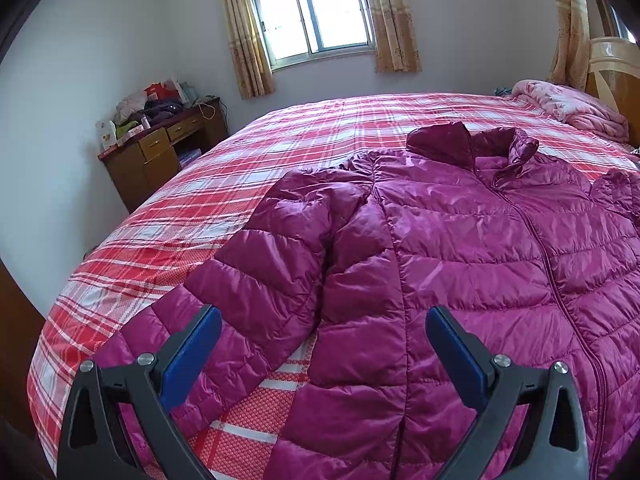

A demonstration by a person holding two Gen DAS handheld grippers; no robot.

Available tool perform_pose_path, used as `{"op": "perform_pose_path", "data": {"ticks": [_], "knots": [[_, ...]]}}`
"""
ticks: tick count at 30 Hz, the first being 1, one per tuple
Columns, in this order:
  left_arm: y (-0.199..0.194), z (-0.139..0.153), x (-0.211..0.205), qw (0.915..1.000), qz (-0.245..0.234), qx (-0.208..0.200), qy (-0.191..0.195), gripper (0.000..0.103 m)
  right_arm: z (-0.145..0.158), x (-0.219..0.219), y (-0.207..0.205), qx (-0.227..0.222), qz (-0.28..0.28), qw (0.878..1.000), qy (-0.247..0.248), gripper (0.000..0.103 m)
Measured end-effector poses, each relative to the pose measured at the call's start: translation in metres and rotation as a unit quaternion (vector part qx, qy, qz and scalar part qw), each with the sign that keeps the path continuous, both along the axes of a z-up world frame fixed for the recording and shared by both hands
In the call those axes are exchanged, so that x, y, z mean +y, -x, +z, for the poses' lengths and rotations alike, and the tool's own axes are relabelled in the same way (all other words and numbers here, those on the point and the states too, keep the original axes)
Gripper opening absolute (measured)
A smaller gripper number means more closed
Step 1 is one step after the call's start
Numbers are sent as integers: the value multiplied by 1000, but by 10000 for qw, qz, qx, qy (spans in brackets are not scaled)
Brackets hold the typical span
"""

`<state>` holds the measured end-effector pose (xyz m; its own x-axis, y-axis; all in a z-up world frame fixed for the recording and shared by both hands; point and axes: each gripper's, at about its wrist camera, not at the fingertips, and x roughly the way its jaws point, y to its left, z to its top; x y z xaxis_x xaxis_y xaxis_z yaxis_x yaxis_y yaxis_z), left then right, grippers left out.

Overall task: Fold large clothes
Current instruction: 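Grasp the jacket sleeve nearest the right gripper and lift it, then fold the held sleeve across the jacket body and open the right gripper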

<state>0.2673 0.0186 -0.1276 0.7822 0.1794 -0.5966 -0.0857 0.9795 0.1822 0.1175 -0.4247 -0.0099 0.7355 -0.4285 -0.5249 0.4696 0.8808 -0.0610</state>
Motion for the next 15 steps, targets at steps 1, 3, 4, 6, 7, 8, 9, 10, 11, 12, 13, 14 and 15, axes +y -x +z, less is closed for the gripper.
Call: {"op": "perform_pose_path", "data": {"ticks": [1, 3, 4, 6, 7, 8, 9, 10, 11, 12, 13, 14, 15], "knots": [[-1, 0, 1, 10000, 9, 7, 19, 102, 3, 9, -6, -38, 82, 9999, 70, 13], [-2, 0, 3, 10000, 18, 6, 45, 102, 9, 28, -12, -117, 256, 9994, 220, 13], [-2, 0, 4, 10000, 26, 10, 58, 102, 12, 37, -14, -144, 322, 9990, 284, 13], [-3, -1, 7, 9999, 44, 19, 104, 102, 18, 54, -18, -196, 489, 9977, 420, 13], [-3, -1, 9, 9999, 60, 27, 133, 102, 20, 63, -21, -211, 594, 9968, 502, 13], [-4, -2, 11, 9998, 88, 42, 173, 102, 23, 71, -23, -220, 684, 9957, 582, 13], [-4, -2, 14, 9997, 104, 56, 207, 102, 26, 78, -25, -231, 767, 9946, 659, 13], [-4, -3, 16, 9996, 119, 73, 241, 102, 28, 85, -27, -242, 833, 9936, 729, 13], [-4, -3, 19, 9995, 135, 85, 281, 102, 30, 94, -30, -244, 937, 9919, 817, 13], [-4, -3, 20, 9994, 142, 83, 303, 102, 32, 102, -32, -241, 1024, 9905, 882, 13], [-4, -4, 22, 9993, 148, 80, 320, 102, 33, 110, -34, -228, 1085, 9893, 949, 13], [-3, -4, 23, 9993, 157, 78, 331, 102, 33, 118, -39, -194, 1178, 9873, 1043, 13], [-3, -5, 25, 9992, 166, 84, 345, 102, 32, 123, -40, -174, 1243, 9859, 1109, 13]]}}
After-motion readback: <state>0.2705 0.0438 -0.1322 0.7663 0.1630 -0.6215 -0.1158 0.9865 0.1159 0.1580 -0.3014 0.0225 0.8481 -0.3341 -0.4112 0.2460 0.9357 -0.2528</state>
